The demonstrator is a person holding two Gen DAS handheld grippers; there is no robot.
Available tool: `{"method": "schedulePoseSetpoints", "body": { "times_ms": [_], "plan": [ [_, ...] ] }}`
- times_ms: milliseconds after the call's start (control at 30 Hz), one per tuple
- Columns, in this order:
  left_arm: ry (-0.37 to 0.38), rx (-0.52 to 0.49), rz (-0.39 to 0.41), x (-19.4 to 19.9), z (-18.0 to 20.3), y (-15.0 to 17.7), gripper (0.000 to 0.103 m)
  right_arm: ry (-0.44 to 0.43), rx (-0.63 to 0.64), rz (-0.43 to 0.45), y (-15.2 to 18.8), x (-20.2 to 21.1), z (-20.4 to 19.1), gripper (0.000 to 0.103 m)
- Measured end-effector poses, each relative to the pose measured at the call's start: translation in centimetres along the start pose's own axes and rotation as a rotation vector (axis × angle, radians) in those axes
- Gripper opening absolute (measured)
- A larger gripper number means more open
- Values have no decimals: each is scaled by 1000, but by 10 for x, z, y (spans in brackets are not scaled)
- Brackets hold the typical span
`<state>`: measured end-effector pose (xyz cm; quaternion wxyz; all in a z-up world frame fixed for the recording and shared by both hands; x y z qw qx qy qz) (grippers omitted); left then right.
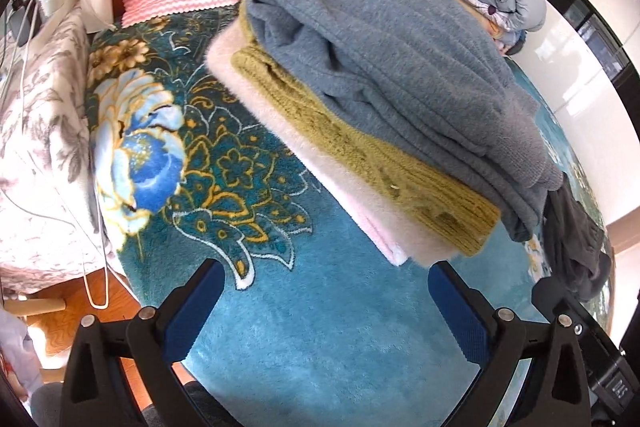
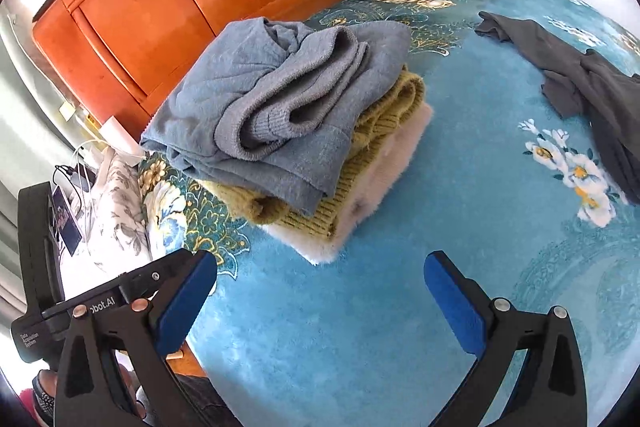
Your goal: Fold clothes
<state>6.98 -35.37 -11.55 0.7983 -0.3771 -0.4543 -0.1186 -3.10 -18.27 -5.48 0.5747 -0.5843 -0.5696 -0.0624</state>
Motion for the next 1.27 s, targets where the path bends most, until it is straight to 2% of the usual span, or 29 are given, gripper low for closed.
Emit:
{"method": "schedulePoseSetpoints", "body": {
  "times_ms": [133, 333, 500, 733, 1267],
  "plan": [
    [-32, -24, 43, 0, 0, 1, 103, 8, 16, 9, 1, 0, 2, 103],
    [-78, -156, 131, 3, 14, -4, 103, 17, 14, 9, 3, -6, 8, 103],
    [-87, -215, 135, -4, 22, -3, 103, 34, 9, 12, 3, -11, 12, 103],
    [-55, -155, 86, -16, 14, 2, 103, 47, 41, 15, 5, -20, 10, 103],
    [-50, -99, 104, -26, 3, -1, 103, 74, 107, -27, 12, -41, 2, 103]
  ]
}}
Point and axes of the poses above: each gripper's, at about its wrist camera, not at the fingertips, and x roughly against the way its jaws point, z to its right, y to its underside, the point moved 8 cm from there along -x, roughly the way its jaws point, and after that the axes turned 5 degrees about z, right-handed, at the moved point
